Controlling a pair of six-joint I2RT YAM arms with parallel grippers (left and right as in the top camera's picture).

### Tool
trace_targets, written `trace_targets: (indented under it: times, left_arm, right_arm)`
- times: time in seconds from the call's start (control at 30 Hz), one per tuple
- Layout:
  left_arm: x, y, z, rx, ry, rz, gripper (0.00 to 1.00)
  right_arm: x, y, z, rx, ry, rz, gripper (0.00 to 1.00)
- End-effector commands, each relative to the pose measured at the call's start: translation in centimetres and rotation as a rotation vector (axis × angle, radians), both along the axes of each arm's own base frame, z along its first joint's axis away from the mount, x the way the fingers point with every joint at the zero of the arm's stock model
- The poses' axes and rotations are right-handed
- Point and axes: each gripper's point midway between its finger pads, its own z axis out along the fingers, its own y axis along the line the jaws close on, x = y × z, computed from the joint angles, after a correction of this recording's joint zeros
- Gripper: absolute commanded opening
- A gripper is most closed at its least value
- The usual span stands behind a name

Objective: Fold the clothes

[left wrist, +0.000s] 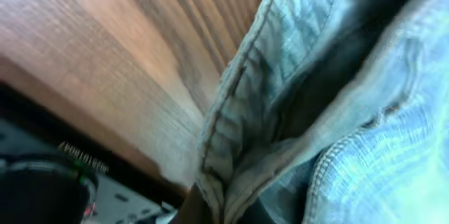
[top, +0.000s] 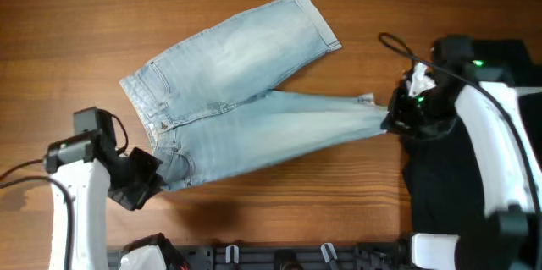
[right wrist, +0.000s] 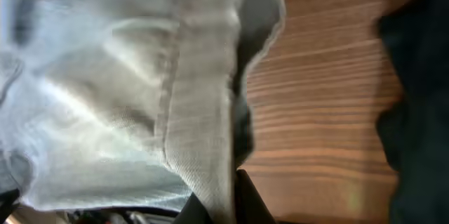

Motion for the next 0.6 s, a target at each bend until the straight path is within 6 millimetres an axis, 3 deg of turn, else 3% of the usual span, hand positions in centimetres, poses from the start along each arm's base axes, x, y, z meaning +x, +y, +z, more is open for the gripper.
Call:
trace_targets:
  times: [0.0, 0.1, 0.17, 0.27, 0.33, 0.37, 0.57]
  left_arm:
    - [0.2, 1.1, 4.0, 0.087, -0.105, -0.018, 0.04]
    - [-0.9, 1.1, 5.8, 0.122, -0.138, -0.043, 0.04]
    - [-1.9, 2.1, 6.5, 0.201, -0.137, -0.040, 0.04]
    - [-0.4, 2.7, 6.7, 0.222, -0.193, -0.027, 0.04]
    - [1.6, 3.4, 6.9, 0.249, -0.257, -0.019, 0.04]
    - [3.3, 3.9, 7.1, 0.266, -0.310, -0.015, 0.04]
    - [9.0, 5.8, 7.4, 0.317, -0.459, -0.005, 0.04]
  right_arm:
    - [1.2, -1.6, 6.5, -0.098, -0.219, -0.012, 0.04]
    - [2.7, -1.5, 10.8, -0.083, -0.353, -0.069, 0.04]
    - [5.9, -0.6, 13.8, -0.007, -0.504, -0.113, 0.04]
    - [9.1, 0.2, 14.4, 0.061, -0.576, -0.129, 0.04]
    - [11.6, 0.8, 13.9, 0.084, -0.601, -0.138, 0.04]
    - [13.0, 1.4, 13.0, 0.102, -0.596, -0.131, 0.04]
    - [20.0, 5.3, 7.6, 0.178, -0.613, -0.047, 0.04]
